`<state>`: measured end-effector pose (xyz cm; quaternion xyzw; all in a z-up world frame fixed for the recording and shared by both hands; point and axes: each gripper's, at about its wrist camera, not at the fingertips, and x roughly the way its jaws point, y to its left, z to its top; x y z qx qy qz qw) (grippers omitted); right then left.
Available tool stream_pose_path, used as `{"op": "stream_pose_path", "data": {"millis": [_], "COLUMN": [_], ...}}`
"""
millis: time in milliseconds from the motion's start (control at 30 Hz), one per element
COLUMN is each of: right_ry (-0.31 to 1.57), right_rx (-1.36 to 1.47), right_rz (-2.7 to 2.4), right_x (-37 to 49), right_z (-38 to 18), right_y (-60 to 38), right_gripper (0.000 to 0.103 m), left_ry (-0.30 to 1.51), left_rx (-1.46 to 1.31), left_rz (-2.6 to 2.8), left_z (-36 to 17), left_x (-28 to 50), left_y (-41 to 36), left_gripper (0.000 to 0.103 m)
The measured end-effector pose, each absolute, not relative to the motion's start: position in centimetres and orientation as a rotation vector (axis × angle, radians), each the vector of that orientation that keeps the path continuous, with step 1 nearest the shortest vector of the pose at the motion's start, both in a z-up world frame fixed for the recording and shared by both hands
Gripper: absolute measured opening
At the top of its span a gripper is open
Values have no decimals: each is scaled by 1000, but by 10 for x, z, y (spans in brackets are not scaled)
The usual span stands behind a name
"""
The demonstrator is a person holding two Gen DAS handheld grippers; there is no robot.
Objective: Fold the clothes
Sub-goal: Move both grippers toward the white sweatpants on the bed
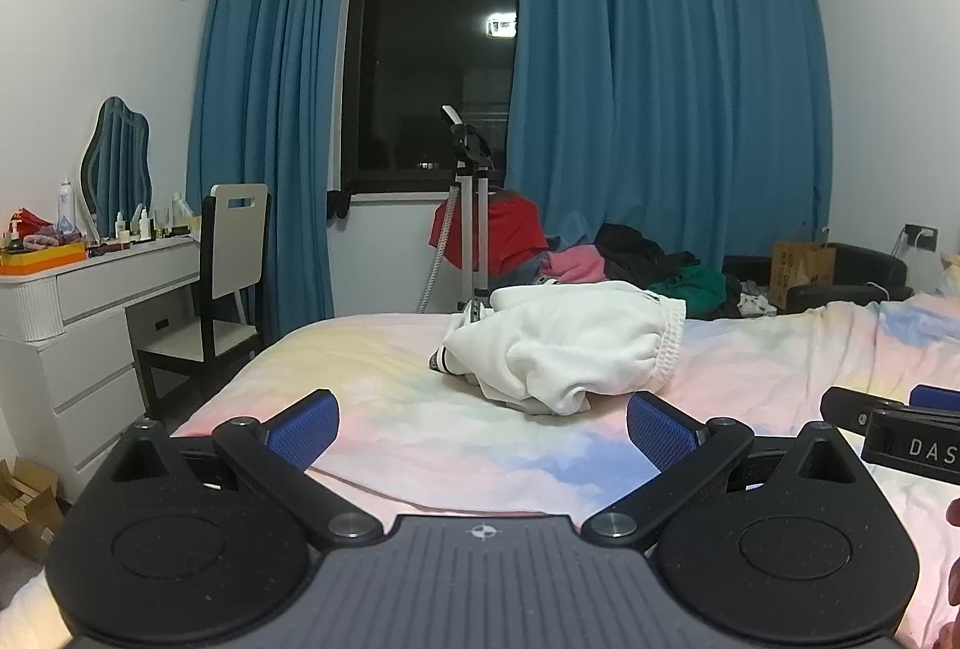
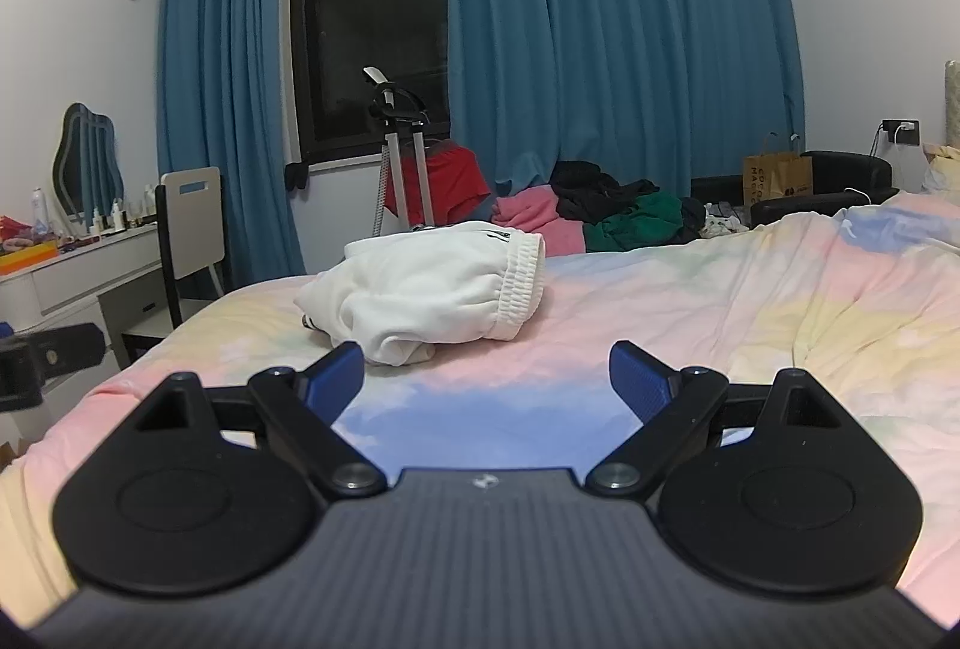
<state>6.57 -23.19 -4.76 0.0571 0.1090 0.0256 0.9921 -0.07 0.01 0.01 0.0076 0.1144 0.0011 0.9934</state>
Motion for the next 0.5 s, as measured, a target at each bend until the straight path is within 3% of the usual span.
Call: {"op": "stream_pose_path", "data": {"millis": [500], "right_ry": [196], "right_rx": [87], "right_rz": [40], "right_x": [60], "right_z": [-49], "right_y": [-229], "right_gripper": [90], "left_ry": [220], "left_rx": [55], "left_rz": [9], "left_z": [0], "left_x": [-7], "left_y": [1], "left_gripper": [103]}}
